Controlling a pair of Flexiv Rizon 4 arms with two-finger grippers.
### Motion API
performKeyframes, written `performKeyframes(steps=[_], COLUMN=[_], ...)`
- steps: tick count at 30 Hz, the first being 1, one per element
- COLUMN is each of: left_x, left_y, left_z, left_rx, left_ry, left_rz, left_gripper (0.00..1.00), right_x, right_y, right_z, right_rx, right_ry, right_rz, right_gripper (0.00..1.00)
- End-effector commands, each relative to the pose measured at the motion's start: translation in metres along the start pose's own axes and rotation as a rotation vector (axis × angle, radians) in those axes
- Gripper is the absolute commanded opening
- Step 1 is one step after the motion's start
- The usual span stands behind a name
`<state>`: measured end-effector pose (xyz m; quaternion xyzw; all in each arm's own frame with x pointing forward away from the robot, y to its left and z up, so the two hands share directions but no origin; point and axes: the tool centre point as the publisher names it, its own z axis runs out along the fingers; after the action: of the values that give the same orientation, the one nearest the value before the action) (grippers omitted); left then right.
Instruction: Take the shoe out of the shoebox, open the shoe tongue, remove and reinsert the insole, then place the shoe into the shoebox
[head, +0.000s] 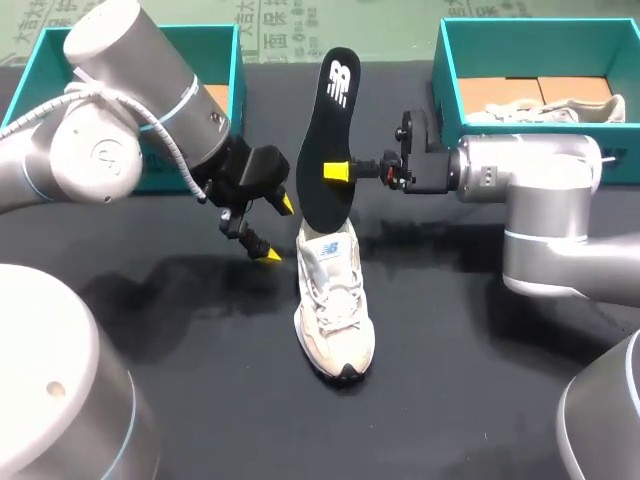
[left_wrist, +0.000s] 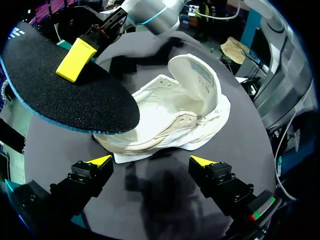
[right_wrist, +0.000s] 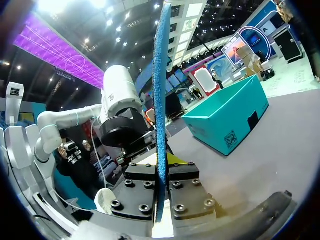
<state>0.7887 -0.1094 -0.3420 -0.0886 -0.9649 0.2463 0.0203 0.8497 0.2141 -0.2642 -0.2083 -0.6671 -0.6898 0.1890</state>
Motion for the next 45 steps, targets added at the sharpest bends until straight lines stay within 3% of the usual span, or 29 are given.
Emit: performKeyframes(steps=[1, 16, 45], left_x=[0.001, 0.001, 0.001], left_y=[0.000, 0.000, 0.000], left_z=[0.001, 0.001, 0.001], left_rx=[-0.002, -0.002, -0.002], left_ry=[-0.003, -0.003, -0.003], left_rz=[0.001, 0.001, 0.001], left_gripper=[1.00, 1.00, 1.00], right_x=[0.001, -0.002, -0.003], right_y=[-0.006, -0.014, -0.057], right_z=[0.000, -0.002, -0.007], right_rx=[-0.020, -0.004, 0.035], right_ry=[-0.007, 0.003, 0.009], right_rz=[-0.007, -0.055, 0.015], right_gripper=[0.00, 0.00, 0.00])
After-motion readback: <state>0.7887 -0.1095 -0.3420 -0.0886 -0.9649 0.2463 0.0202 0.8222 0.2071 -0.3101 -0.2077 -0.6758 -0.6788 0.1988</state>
